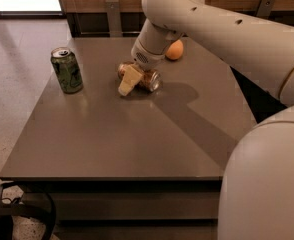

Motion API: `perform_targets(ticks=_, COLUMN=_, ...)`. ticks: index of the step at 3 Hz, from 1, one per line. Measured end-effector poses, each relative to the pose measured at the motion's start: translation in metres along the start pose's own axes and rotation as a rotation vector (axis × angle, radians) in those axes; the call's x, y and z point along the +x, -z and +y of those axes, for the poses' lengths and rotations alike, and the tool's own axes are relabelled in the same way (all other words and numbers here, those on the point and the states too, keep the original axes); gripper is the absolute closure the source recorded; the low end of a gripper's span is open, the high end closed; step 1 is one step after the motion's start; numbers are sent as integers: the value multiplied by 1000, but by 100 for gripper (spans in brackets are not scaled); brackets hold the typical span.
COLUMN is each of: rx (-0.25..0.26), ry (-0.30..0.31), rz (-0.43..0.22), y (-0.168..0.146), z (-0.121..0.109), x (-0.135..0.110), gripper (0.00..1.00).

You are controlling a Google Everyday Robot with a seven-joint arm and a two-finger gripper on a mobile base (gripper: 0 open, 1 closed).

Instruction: Knock orange can over

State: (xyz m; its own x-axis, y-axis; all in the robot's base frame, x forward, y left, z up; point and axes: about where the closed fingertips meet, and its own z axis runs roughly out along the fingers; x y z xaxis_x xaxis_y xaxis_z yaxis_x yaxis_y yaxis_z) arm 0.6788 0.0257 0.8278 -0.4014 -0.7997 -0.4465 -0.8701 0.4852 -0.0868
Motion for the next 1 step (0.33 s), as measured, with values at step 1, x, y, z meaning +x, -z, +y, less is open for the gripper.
perform_targets(ticks=1, rx=0, ry=0, rz=0, y=0, z=0, x=0, gripper=0)
